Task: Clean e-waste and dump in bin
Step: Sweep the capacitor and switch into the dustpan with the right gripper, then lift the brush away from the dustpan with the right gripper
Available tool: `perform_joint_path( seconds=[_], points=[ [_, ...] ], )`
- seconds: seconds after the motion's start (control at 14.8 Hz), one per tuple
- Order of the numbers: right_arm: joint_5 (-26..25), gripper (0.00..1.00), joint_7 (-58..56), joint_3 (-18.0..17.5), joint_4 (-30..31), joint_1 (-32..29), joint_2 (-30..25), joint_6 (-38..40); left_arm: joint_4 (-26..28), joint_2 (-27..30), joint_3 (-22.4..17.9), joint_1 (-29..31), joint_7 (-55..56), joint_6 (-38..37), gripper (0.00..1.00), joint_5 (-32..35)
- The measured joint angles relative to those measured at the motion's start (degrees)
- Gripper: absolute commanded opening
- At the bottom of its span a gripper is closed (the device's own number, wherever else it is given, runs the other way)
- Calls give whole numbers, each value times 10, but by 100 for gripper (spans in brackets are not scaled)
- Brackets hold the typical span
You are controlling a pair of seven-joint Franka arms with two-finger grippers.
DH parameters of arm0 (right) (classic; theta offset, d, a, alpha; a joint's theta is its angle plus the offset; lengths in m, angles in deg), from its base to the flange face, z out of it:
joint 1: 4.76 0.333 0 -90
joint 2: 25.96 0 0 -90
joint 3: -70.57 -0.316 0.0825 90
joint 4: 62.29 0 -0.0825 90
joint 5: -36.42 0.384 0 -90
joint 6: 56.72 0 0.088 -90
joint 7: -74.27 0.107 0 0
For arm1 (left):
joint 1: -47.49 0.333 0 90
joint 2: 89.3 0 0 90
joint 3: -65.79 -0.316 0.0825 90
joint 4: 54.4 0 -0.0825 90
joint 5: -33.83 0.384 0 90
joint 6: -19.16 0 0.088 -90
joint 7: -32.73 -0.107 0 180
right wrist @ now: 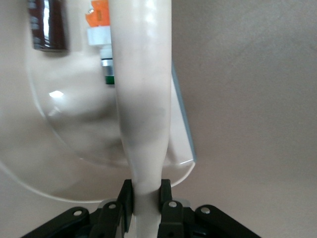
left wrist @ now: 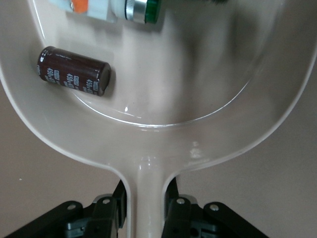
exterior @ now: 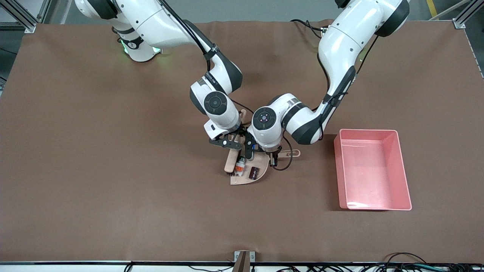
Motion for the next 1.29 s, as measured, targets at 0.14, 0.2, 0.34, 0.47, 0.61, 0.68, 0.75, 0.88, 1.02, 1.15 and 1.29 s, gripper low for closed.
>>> perform_joint_path(
  seconds=[0.14, 0.2, 0.34, 0.47, 0.61, 0.68, 0.75, 0.88, 1.02, 1.15, 1.29],
  points=[
    [0, 0, 6, -1, -10, 2, 0, 3, 0, 0, 0, 0, 0, 0, 29, 0],
    [0, 0, 7, -1, -11, 2, 0, 4, -1, 0, 0, 0, 0, 0, 28, 0],
    [0, 0, 7, 0, -11, 3, 1, 4, -1, 0, 0, 1, 0, 0, 27, 0],
    [0, 0, 1, 3, -13, 1, 1, 19, -1, 0, -1, 5, 0, 0, 25, 0],
    [0, 0, -11, 6, -16, -3, 0, 49, -1, 0, -1, 9, 0, 5, 24, 0],
    [0, 0, -22, 7, -18, -7, -2, 61, -1, 0, -1, 9, 0, 11, 24, 0],
    [0, 0, -34, 8, -19, -12, -6, 72, -1, 0, -1, 9, 0, 19, 24, 0],
    [0, 0, -65, 10, -16, -31, -22, 96, 0, 0, -1, 9, -1, 37, 23, 0],
    [-1, 0, -88, 11, 8, -51, -54, 103, 2, 0, -1, 9, -2, 54, 22, 0],
    [-2, 0, -111, 13, 53, -70, -101, 102, 8, -1, 0, 13, -6, 75, 22, 0],
    [-3, 0, -155, 15, 110, -98, -156, 100, 14, -1, 12, 31, -12, 88, 20, 0]
  ],
)
